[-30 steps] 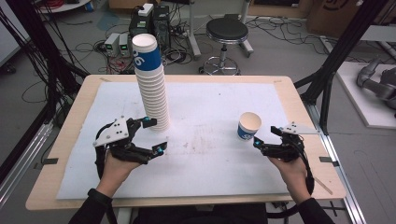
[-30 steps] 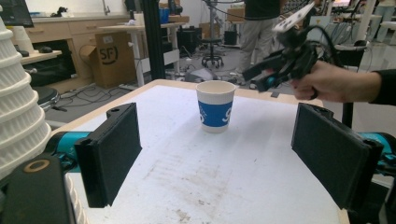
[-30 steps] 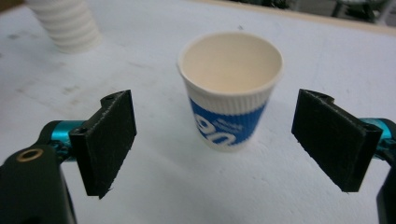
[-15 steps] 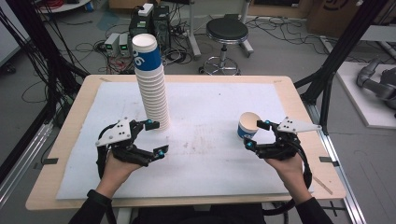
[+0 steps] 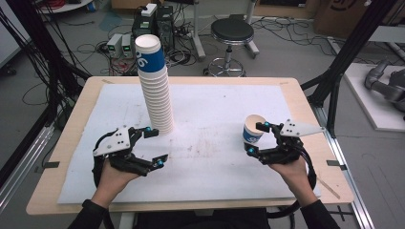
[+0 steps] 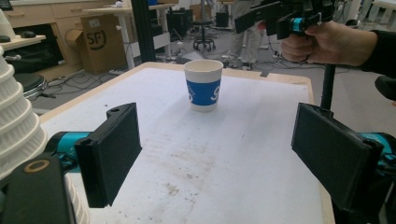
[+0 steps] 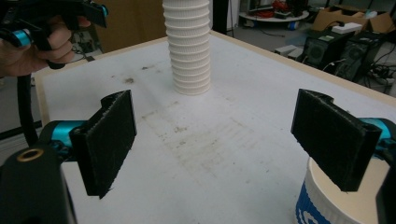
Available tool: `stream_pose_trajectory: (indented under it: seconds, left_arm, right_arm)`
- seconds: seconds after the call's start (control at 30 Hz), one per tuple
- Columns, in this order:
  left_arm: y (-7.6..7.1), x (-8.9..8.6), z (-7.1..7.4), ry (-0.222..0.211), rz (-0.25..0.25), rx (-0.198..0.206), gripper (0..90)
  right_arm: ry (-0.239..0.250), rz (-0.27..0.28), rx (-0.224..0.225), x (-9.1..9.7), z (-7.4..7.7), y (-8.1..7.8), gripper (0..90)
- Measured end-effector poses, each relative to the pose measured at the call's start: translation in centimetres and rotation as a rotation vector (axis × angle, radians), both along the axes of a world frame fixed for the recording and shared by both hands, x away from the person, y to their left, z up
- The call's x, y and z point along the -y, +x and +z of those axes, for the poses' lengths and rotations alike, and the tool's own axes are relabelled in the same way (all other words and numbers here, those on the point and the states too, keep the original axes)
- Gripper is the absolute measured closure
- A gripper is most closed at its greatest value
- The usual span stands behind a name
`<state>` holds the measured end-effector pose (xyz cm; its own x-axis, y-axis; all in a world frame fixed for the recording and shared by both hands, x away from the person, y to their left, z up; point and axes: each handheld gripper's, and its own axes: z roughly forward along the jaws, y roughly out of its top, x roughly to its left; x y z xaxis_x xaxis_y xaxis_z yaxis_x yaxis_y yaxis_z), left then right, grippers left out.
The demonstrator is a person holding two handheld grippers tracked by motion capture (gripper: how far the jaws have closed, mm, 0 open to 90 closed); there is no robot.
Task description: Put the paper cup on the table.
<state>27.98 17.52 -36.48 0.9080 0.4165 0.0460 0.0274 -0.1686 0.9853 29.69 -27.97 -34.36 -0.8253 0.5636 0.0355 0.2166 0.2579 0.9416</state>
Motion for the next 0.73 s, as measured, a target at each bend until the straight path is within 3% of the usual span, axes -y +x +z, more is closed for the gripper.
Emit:
stream_pose_trajectory:
  seconds: [0.27,0.73]
  left_arm:
    - [-0.33,-0.64,0.16,0.007,0.026,0.011,15.4]
    - [-0.27,-0.11,0.05,0.015,0.007,0.009,15.4]
  right_arm:
    - [0.007,0.009,-0.003,-0.1,-0.09,0.16,14.1]
    - [0.013,0.02,-0.008,0.23,-0.38,0.34,14.1]
